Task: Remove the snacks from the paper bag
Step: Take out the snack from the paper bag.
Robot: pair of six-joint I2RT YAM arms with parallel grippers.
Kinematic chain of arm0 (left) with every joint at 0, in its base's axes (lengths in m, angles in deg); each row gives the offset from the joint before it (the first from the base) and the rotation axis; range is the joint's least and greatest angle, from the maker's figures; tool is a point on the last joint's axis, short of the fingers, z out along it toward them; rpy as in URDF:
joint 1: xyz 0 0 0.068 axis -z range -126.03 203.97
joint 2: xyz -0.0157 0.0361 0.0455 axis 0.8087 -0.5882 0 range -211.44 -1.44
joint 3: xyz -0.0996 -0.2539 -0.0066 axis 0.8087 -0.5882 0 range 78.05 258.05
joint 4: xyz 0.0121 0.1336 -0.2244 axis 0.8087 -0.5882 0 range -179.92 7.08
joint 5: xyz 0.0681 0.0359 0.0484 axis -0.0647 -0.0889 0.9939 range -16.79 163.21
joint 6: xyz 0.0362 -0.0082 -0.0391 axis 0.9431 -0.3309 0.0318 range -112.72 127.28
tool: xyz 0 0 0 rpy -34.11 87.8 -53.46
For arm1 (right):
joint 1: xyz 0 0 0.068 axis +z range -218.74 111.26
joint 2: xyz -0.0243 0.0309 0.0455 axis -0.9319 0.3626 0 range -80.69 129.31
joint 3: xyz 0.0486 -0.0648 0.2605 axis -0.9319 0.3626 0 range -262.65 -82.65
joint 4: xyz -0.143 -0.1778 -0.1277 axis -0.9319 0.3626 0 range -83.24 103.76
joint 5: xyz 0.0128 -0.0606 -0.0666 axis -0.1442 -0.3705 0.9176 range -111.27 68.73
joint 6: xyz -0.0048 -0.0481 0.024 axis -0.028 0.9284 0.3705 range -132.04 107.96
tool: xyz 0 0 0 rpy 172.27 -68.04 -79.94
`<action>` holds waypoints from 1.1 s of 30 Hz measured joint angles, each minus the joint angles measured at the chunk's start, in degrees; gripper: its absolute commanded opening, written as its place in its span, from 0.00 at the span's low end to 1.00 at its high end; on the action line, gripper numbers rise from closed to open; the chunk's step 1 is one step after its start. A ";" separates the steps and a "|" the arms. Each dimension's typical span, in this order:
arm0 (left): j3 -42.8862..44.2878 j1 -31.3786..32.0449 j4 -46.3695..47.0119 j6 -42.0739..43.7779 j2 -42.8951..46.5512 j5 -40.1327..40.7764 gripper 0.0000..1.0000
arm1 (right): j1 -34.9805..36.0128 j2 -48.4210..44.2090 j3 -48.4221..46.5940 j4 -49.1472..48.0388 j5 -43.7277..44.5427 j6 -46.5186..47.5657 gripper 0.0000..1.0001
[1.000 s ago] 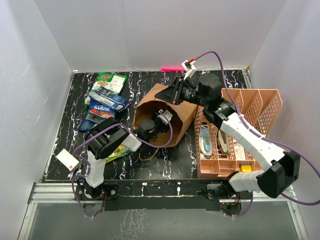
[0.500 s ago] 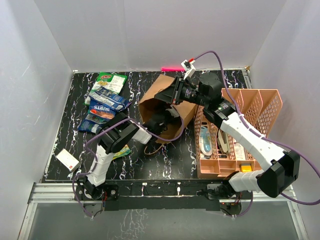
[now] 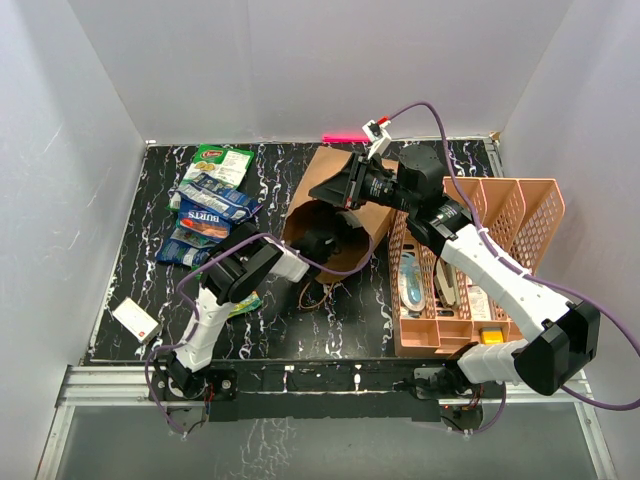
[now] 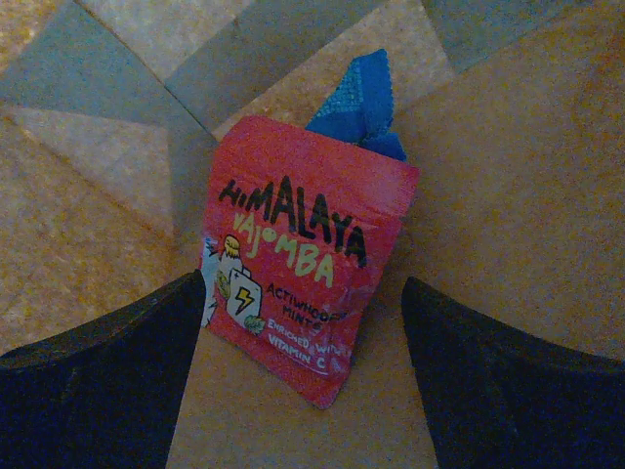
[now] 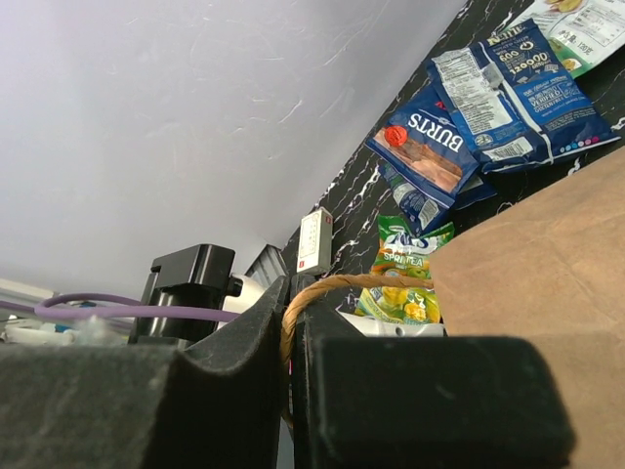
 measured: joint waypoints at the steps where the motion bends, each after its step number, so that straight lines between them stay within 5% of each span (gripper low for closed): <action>1: 0.55 0.02 -0.31 -0.28 0.00 0.20 0.73 | 0.00 0.00 0.00 -0.02 -0.02 -0.09 0.08; 5: 4.68 0.02 -1.99 -0.42 -0.63 3.28 0.44 | 0.02 0.00 0.00 -0.11 -0.04 -0.59 0.08; 17: 0.46 -0.42 -6.99 -1.81 3.72 6.54 0.00 | 0.02 0.00 0.00 -0.04 0.46 -0.42 0.08; 33: -13.94 -0.79 -15.69 -12.04 22.05 -4.70 0.00 | 0.09 0.00 0.00 0.11 2.58 2.89 0.08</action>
